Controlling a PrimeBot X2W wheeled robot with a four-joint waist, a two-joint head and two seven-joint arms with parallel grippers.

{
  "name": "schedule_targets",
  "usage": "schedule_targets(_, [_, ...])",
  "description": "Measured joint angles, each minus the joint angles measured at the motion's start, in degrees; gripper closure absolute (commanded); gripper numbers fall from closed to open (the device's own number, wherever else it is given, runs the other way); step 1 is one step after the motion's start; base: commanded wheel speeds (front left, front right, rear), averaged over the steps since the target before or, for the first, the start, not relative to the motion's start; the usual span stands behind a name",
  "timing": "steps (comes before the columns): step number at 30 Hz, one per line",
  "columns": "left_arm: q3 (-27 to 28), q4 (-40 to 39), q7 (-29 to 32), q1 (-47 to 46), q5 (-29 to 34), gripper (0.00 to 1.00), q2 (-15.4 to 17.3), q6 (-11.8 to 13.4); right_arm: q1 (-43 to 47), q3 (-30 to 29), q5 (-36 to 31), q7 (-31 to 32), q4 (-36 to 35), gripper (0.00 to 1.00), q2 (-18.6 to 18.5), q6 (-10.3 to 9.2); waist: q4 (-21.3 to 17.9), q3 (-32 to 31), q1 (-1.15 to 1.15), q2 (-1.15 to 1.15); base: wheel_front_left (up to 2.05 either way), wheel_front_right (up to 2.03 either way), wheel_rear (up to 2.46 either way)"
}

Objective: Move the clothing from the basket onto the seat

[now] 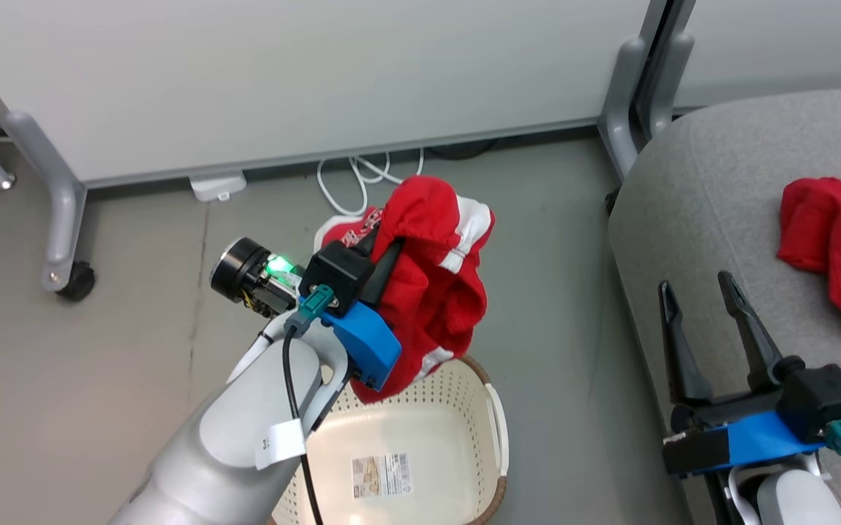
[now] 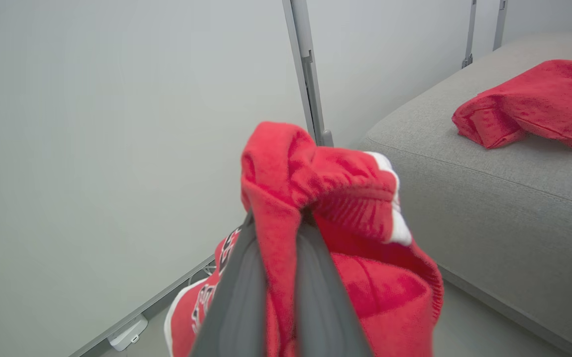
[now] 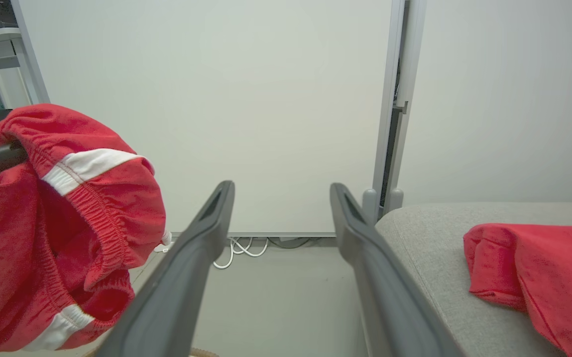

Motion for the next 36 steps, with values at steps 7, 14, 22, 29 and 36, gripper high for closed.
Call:
schedule_targets(7, [0.2, -1.3, 0.0, 1.4, 0.1, 1.0, -0.2, -0.4, 2.4, 0.3, 0.4, 0.0, 0.4, 0.0, 0.0, 0.0, -0.3, -3.8, 0.0, 0.0, 0.0, 0.0, 0.0])
schedule_targets(14, [0.5, -1.4, 0.0, 2.3, 0.1, 1.0, -0.3, -0.5, 2.8, 1.9, 0.7, 0.0, 0.4, 0.0, 0.0, 0.0, -0.3, -4.7, 0.01, 0.0, 0.0, 0.0, 0.0])
schedule_targets(22, [0.4, -1.4, 0.0, 2.3, 0.2, 1.0, -0.8, -0.6, 0.3, 10.0, 0.0, 0.0, 1.7, 0.0, 0.0, 0.0, 0.4, -4.0, 0.02, 0.0, 0.0, 0.0, 0.0])
schedule_targets(29, [-0.1, -1.6, 0.0, 1.6, 0.7, 1.0, -1.5, -1.0, -7.1, 17.3, -2.9, 0.0, 7.6, 0.0, 0.0, 0.0, 1.3, -3.3, 0.02, 0.0, 0.0, 0.0, 0.0])
schedule_targets(36, [-0.9, -2.0, 0.0, 0.6, 1.2, 1.0, -2.7, -1.1, -14.4, 21.8, -7.5, 0.0, 15.1, 0.0, 0.0, 0.0, 2.2, -2.2, 0.02, 0.0, 0.0, 0.0, 0.0])
